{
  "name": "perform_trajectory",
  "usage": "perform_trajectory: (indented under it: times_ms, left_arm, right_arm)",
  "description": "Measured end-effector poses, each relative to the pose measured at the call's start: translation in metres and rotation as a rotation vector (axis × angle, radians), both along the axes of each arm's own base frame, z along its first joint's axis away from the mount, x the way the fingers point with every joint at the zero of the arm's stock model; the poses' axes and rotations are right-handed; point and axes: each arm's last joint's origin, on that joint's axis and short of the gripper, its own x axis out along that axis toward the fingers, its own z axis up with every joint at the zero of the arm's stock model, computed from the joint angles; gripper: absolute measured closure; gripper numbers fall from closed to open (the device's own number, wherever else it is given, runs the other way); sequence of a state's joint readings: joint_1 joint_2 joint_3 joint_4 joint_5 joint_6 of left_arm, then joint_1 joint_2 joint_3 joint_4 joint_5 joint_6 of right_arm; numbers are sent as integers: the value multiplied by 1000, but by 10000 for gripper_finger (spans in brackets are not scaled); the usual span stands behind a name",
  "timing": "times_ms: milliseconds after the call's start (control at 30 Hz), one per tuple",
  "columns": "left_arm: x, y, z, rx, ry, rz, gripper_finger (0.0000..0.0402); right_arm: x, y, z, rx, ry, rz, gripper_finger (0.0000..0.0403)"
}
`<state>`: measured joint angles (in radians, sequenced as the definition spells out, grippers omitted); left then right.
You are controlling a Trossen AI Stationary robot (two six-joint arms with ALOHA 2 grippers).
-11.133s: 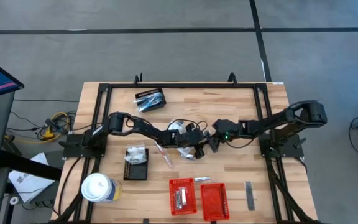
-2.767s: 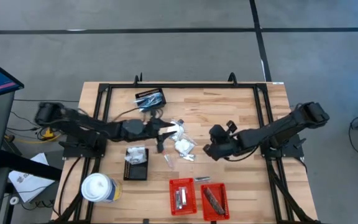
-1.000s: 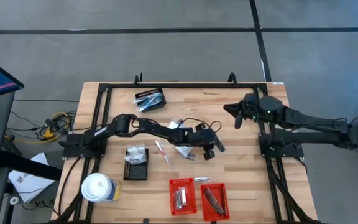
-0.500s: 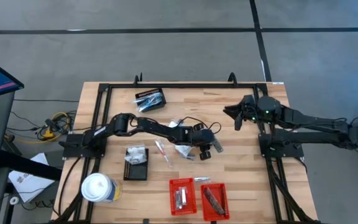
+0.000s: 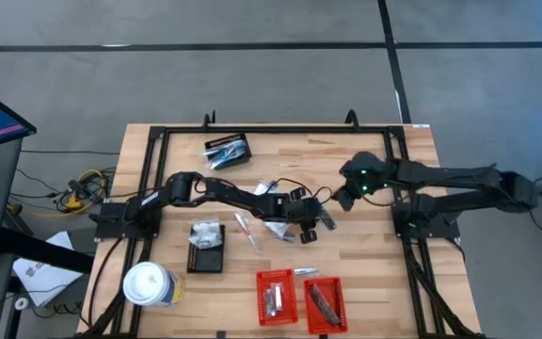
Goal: Pick & Place Travel size toiletries
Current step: Put the black hair brush into the right red bin
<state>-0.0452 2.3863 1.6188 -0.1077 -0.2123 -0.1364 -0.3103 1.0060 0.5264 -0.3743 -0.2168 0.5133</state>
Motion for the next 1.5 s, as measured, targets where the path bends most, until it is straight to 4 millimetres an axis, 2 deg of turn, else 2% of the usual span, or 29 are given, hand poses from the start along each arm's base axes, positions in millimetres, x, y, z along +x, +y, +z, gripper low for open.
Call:
perform_trajectory:
  times_ms: [200,367,467,767,1067,1167,1267,1367,1500]
  left_arm:
    - [-5,-4,-7,14,-9,3,284]
    - [-7,-5,-10,17,-20,1,284]
    - [-9,-5,-13,15,-31,1,284]
    - [-13,-6,-17,10,-59,2,284]
    - [-13,-6,-18,9,-62,1,284]
    - [-13,-6,-18,10,-63,1,284]
    - [-13,-6,-18,10,-63,0,284]
    - [-13,-6,-17,13,-62,-2,284]
    - [-13,-6,-18,13,-62,0,284]
  right_arm:
    - [6,-12,-25,124,120,13,245]
    - [20,-15,-44,197,136,64,176]
    - [27,-16,-58,231,174,76,148]
    - [48,-19,-88,346,116,170,138]
    - [53,-13,-84,328,63,215,138]
    - [54,-9,-85,325,72,231,148]
    - [55,-4,-87,332,85,249,184]
    - [55,-1,-90,343,106,254,245]
    - [54,1,-91,340,138,233,351]
